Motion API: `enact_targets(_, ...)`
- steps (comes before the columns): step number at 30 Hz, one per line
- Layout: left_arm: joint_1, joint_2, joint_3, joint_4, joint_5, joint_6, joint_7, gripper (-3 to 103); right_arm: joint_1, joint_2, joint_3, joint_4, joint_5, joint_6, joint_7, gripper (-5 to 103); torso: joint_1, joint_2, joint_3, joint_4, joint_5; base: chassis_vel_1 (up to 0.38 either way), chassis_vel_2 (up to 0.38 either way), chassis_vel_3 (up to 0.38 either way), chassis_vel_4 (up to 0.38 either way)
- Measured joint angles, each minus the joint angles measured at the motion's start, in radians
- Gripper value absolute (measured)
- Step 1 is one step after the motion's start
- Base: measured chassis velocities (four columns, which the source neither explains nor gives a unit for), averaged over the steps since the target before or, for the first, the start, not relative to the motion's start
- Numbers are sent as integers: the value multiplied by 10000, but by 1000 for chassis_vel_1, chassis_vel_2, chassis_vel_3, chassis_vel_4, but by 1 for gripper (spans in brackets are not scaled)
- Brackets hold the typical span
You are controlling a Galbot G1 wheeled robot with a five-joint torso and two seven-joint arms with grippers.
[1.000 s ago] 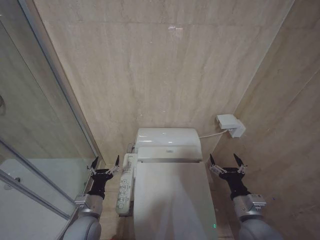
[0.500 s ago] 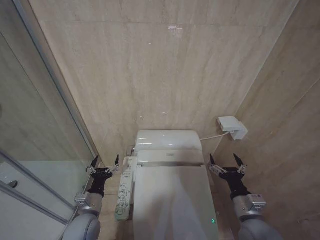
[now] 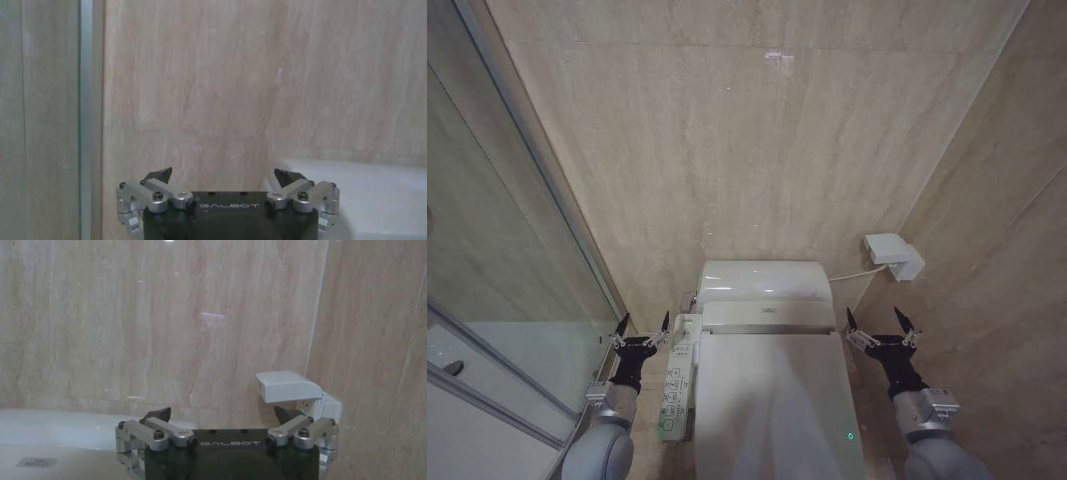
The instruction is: Open the toilet lid, clean the toilet bowl with a toilet brush, close the toilet lid, and flush.
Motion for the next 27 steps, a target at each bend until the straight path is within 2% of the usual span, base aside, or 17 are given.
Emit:
enact_targets(2,-124,70,-3,174,-36,-1,2,100,0,0,0,0,0,0,0,100,0,0,-1,0,1,0,0,0,0)
enact_targets(6,-1003,684,114,1141,-574,56,43,100,0,0,0,0,0,0,0,100,0,0,0,1,-1,0,0,0,0)
enact_targets(17,-2671,1417,988,2036,-1469,292,302,100,0,0,0,0,0,0,0,100,0,0,0,-2,1,0,0,0,0)
enact_targets(23,-3465,1962,1229,2747,-1752,58,640,98,0,0,0,0,0,0,0,100,0,0,0,2,0,0,0,0,0)
enact_targets(25,-3909,2261,1383,3295,-1865,-218,854,98,1,0,0,0,0,0,0,100,0,0,0,0,-1,0,0,0,0)
enact_targets(26,-4083,2370,1465,3531,-1930,-331,964,93,-1,0,0,0,0,0,0,100,0,0,0,0,0,0,0,0,0)
enact_targets(27,-4254,2461,1554,3762,-2014,-444,1069,93,0,0,0,0,-1,0,0,100,0,0,0,1,0,0,0,0,0)
